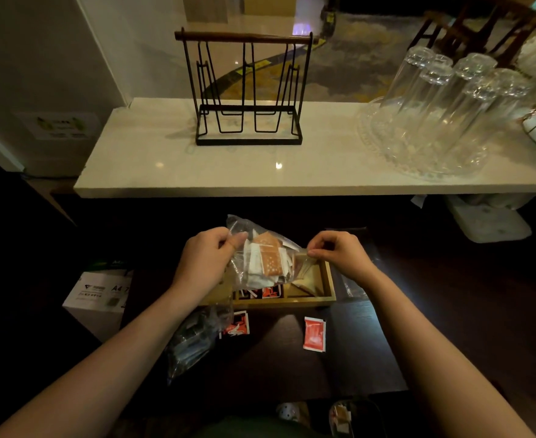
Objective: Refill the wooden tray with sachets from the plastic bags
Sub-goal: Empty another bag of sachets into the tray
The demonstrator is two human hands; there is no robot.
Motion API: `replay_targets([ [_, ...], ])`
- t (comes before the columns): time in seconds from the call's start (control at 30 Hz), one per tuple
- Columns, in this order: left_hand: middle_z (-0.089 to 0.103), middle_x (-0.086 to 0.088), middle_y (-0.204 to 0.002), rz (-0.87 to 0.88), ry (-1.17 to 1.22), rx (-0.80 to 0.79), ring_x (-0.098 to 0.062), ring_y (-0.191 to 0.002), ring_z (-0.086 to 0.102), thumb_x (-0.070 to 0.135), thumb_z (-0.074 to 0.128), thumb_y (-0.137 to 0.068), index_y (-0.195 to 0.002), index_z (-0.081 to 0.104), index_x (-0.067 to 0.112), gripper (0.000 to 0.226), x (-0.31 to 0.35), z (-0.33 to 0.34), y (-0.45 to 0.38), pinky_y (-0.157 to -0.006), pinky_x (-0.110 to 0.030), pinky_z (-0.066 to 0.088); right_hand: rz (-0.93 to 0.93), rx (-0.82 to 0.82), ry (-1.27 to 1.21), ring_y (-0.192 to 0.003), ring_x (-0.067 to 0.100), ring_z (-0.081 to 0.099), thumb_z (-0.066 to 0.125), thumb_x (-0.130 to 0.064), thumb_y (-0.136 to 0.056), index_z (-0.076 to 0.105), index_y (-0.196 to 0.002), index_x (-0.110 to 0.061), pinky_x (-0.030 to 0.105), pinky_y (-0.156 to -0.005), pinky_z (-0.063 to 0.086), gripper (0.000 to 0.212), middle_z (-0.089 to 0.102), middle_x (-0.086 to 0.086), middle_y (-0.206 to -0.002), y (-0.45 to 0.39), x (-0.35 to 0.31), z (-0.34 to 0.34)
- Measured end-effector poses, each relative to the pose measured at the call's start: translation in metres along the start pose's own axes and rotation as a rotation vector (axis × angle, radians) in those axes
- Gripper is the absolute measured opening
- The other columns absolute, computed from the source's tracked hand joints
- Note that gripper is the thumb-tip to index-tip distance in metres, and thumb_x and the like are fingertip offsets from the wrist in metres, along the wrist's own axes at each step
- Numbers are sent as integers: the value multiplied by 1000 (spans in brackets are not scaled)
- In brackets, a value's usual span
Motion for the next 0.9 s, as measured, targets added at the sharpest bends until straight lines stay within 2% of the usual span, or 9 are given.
replay_targets([
  [0.1, 50, -14, -54, 48, -7, -32, -36, -57, 58, 40, 56, -89, -59, 49, 7, 45, 18, 0, -5, -54, -53, 53, 18, 23, -30, -84, 12, 66, 73, -13, -78, 70, -79, -23, 34, -80, 55, 10, 71, 1, -85, -1, 5, -3],
  [0.27, 48, -1, -55, 102, -47, -77, -30, -58, 60, 39, 55, -90, -56, 45, 18, 42, 40, 2, -11, -57, -46, 52, 25, 30, -97, -82, 15, 67, 73, -11, -79, 69, -77, -25, 32, -78, 56, 15, 71, -1, -82, 1, 10, -3],
  [0.4, 42, 6, -51, 144, -122, -63, -14, -50, 45, 38, 56, -91, -52, 41, 23, 44, 47, 6, -19, -50, -30, 36, 43, 49, -106, -78, 6, 66, 73, -11, -79, 68, -76, -27, 20, -71, 53, 17, 70, -4, -81, 2, 15, -5],
  [0.53, 48, 3, -53, 189, -133, -89, -16, -53, 49, 41, 55, -90, -54, 50, 20, 42, 59, 12, -23, -53, -37, 44, 49, 61, -140, -75, 1, 66, 72, -12, -80, 68, -78, -24, 16, -68, 52, 13, 70, -4, -80, 6, 20, -7],
  [0.77, 48, 1, -54, 197, -94, -80, -18, -55, 52, 39, 54, -91, -54, 50, 20, 42, 74, 10, -28, -59, -45, 53, 56, 114, -151, -79, 7, 66, 74, -15, -78, 70, -77, -26, 25, -75, 54, 12, 71, -5, -79, 6, 25, -12],
  [0.9, 51, 0, -55, 205, -92, -105, -22, -58, 57, 41, 54, -91, -59, 56, 15, 41, 85, 9, -27, -61, -49, 56, 56, 132, -179, -77, 7, 65, 73, -13, -79, 71, -79, -21, 26, -75, 54, 9, 70, -4, -78, 8, 26, -15],
])
Point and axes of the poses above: each hand's wrist, its own y-axis away from the middle knuckle, its own z-axis out of the palm, x = y × z, the point moved 5 cm from there along -y, towards the middle knuckle
